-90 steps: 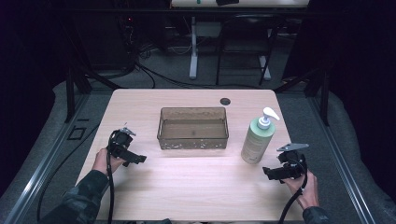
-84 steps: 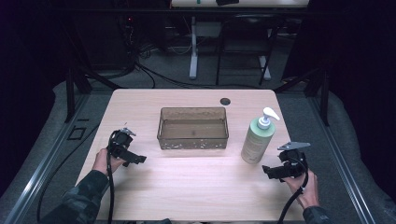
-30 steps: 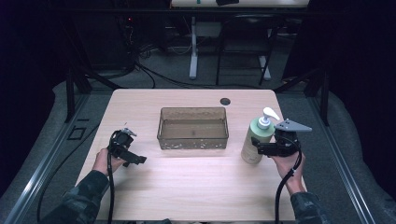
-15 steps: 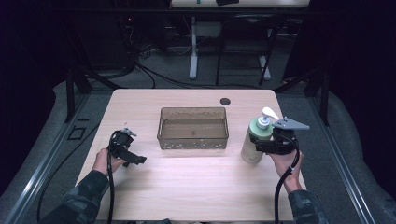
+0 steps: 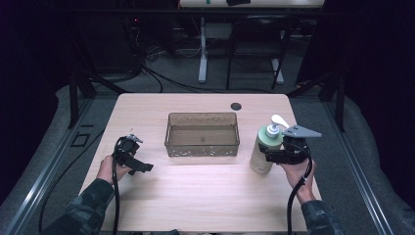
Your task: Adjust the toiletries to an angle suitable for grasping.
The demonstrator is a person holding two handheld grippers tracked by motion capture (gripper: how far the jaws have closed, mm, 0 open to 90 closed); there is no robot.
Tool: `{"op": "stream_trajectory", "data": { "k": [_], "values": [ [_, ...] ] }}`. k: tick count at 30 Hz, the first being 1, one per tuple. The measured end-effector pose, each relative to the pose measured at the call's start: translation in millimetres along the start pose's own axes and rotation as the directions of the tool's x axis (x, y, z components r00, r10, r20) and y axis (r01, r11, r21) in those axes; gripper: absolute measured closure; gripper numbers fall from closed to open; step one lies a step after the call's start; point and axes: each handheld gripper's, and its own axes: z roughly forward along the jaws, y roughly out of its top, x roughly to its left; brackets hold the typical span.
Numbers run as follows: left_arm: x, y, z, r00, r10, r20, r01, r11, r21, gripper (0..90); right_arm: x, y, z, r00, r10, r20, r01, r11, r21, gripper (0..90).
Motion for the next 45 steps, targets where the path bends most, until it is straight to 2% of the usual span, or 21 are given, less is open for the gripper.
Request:
{"op": "stream_trajectory", "data": {
  "k": [19, 28, 45],
  "values": [
    [-0.6, 0.0, -0.9, 1.0000, -0.002, -0.002, 0.002, 1.0000, -0.002, 0.0, 27.8, 1.4, 1.5, 0.9967, -0.041, -0.069, 0.042, 0.999, 0.006, 11.7],
    [-0.4, -0.2, -0.8, 1.0000, -0.003, -0.005, 0.003, 1.0000, -0.005, 0.0, 49.0, 4.0, 6.0, 0.9891, -0.080, -0.124, 0.081, 0.997, 0.004, 11.7],
    [-0.7, 0.5, -0.2, 1.0000, 0.001, -0.009, -0.001, 1.0000, -0.002, 0.0, 73.6, 10.1, 18.8, 0.9769, -0.112, -0.182, 0.113, 0.994, -0.008, 11.8]
  ]
}}
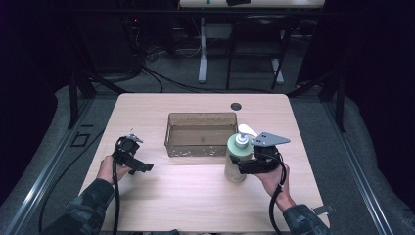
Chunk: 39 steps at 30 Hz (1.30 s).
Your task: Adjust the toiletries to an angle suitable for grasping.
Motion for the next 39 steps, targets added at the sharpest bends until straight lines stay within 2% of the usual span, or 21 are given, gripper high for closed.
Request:
{"op": "stream_trajectory", "data": {
  "k": [5, 13, 21, 24, 25, 28, 33, 39],
  "values": [
    [-0.5, 0.1, -0.5, 1.0000, -0.001, -0.003, 0.001, 1.0000, -0.002, 0.0, 10.2, 4.6, 9.5, 0.9994, -0.018, -0.031, 0.018, 1.000, -0.007, 11.8],
    [-0.2, 0.1, -0.7, 1.0000, -0.002, -0.005, 0.002, 1.0000, -0.002, 0.0, 20.0, 10.5, 20.7, 0.9981, -0.029, -0.055, 0.029, 1.000, -0.012, 11.8],
    [0.9, -0.9, -1.0, 0.9999, -0.011, -0.003, 0.011, 0.9999, -0.007, 0.0, 33.1, 18.1, 35.6, 0.9929, -0.059, -0.103, 0.058, 0.998, -0.019, 11.4],
    [1.0, -1.0, -1.2, 0.9999, -0.013, -0.003, 0.013, 0.9999, -0.008, 0.0, 32.8, 17.9, 35.2, 0.9926, -0.061, -0.105, 0.059, 0.998, -0.021, 10.9],
    [1.1, -0.9, -1.5, 0.9999, -0.010, -0.005, 0.010, 0.9999, -0.008, 0.0, 32.2, 17.7, 34.9, 0.9915, -0.061, -0.115, 0.060, 0.998, -0.008, 5.6],
    [0.2, -0.5, -2.5, 1.0000, -0.008, -0.004, 0.008, 0.9999, -0.012, 0.0, 31.6, 16.5, 32.7, 0.9916, -0.061, -0.114, 0.064, 0.998, 0.020, 0.0],
    [-1.0, -0.3, -3.7, 1.0000, -0.002, -0.006, 0.002, 0.9999, -0.016, 0.0, 28.6, 13.9, 25.4, 0.9913, -0.065, -0.115, 0.069, 0.997, 0.032, 0.0],
    [-1.4, -0.1, -8.0, 0.9999, -0.009, -0.006, 0.009, 0.9994, -0.034, 0.0, 19.1, 9.3, 8.4, 0.9927, -0.066, -0.101, 0.071, 0.996, 0.046, 0.0]
  ]
}}
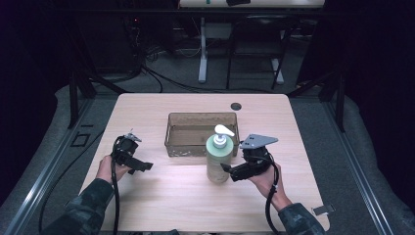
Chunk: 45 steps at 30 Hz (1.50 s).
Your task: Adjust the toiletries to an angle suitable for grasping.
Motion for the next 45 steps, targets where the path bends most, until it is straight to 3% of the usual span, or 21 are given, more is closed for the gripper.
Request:
{"op": "stream_trajectory", "data": {
  "k": [7, 9, 10, 11, 15, 17, 20, 23, 31, 34, 45],
  "values": [
    [-2.4, 1.4, -4.3, 1.0000, -0.002, 0.004, 0.002, 0.9998, -0.018, 0.0, -32.8, -33.7, -20.6, 0.9946, 0.056, 0.087, -0.065, 0.992, 0.105, 0.0],
    [-4.0, 2.5, -7.3, 1.0000, -0.001, 0.003, 0.001, 0.9996, -0.030, 0.0, -38.0, -39.6, -23.3, 0.9931, 0.048, 0.107, -0.062, 0.990, 0.128, 0.0],
    [-5.8, 3.5, -9.9, 1.0000, 0.000, 0.005, 0.000, 0.9993, -0.037, 0.0, -47.9, -52.8, -29.0, 0.9873, 0.053, 0.150, -0.078, 0.983, 0.169, 0.0],
    [-5.8, 3.5, -9.9, 1.0000, 0.000, 0.005, 0.000, 0.9993, -0.037, 0.0, -47.9, -52.8, -29.0, 0.9873, 0.053, 0.150, -0.078, 0.983, 0.169, 0.0],
    [-10.2, 4.9, -17.3, 1.0000, -0.004, 0.008, 0.004, 0.9981, -0.061, 0.0, -70.8, -81.2, -40.5, 0.9716, 0.096, 0.216, -0.148, 0.960, 0.237, 0.0],
    [-15.3, 5.5, -22.2, 1.0000, 0.002, 0.004, -0.002, 0.9965, -0.083, 0.0, -84.6, -93.6, -48.1, 0.9563, 0.142, 0.255, -0.208, 0.945, 0.253, 0.0],
    [-19.0, 6.7, -25.4, 1.0000, 0.004, 0.008, -0.003, 0.9953, -0.097, 0.0, -95.4, -98.4, -51.4, 0.9424, 0.180, 0.282, -0.252, 0.936, 0.245, 0.0],
    [-26.7, 8.1, -27.4, 0.9997, 0.022, 0.014, -0.020, 0.9936, -0.111, 0.0, -100.6, -100.5, -50.9, 0.9373, 0.188, 0.294, -0.265, 0.931, 0.251, 0.0],
    [-47.4, 15.5, -31.7, 0.9973, 0.064, 0.036, -0.057, 0.9857, -0.158, 0.0, -105.9, -103.1, -44.1, 0.9332, 0.188, 0.306, -0.281, 0.912, 0.297, 0.6],
    [-60.7, 20.0, -29.5, 0.9929, 0.104, 0.057, -0.094, 0.9821, -0.164, 0.0, -107.5, -103.4, -42.8, 0.9324, 0.192, 0.307, -0.287, 0.908, 0.306, 0.8],
    [-93.6, 30.2, -25.1, 0.9786, 0.178, 0.103, -0.154, 0.9672, -0.202, 0.0, -110.0, -103.4, -43.7, 0.9279, 0.192, 0.320, -0.297, 0.899, 0.322, 1.1]
  ]
}}
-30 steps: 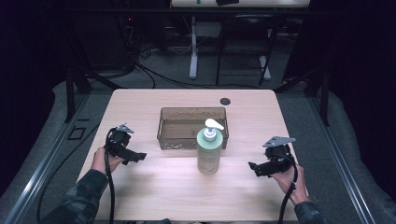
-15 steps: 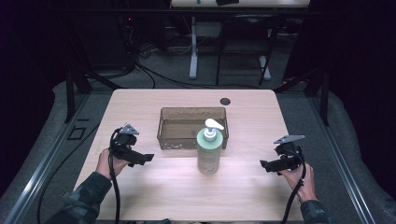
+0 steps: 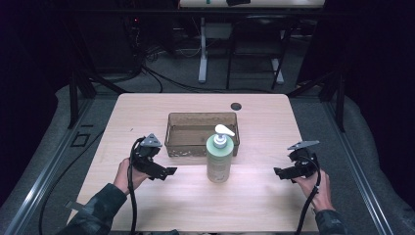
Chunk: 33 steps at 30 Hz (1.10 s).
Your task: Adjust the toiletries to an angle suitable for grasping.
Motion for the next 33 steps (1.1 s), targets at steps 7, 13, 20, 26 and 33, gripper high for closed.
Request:
{"op": "stream_trajectory", "data": {
  "k": [7, 13, 20, 26, 33],
  "values": [
    [-13.2, 7.5, 7.1, 0.9993, 0.018, 0.032, -0.017, 0.9997, -0.019, 0.0, 1.5, 0.9, 1.5, 0.9999, -0.010, 0.006, 0.009, 1.000, 0.013, 1.2],
    [-27.4, 19.4, 15.1, 0.9955, 0.038, 0.086, -0.035, 0.9986, -0.040, 0.0, 1.0, -0.8, 6.3, 0.9999, -0.013, -0.003, 0.014, 0.999, 0.040, 1.4],
    [-46.9, 34.9, 22.8, 0.9923, 0.077, 0.098, -0.069, 0.9947, -0.076, 0.0, 2.6, -1.5, 7.6, 0.9999, -0.011, -0.003, 0.011, 0.998, 0.054, 1.3],
    [-58.9, 52.8, 28.4, 0.9892, 0.096, 0.110, -0.083, 0.9893, -0.120, 0.0, 2.1, -1.2, 7.8, 1.0000, -0.003, -0.006, 0.003, 0.999, 0.053, 1.3],
    [-69.6, 66.5, 38.8, 0.9862, 0.110, 0.124, -0.090, 0.9834, -0.158, 0.0, 1.7, -0.8, 7.7, 1.0000, -0.003, -0.007, 0.004, 0.999, 0.051, 1.3]
  ]
}}
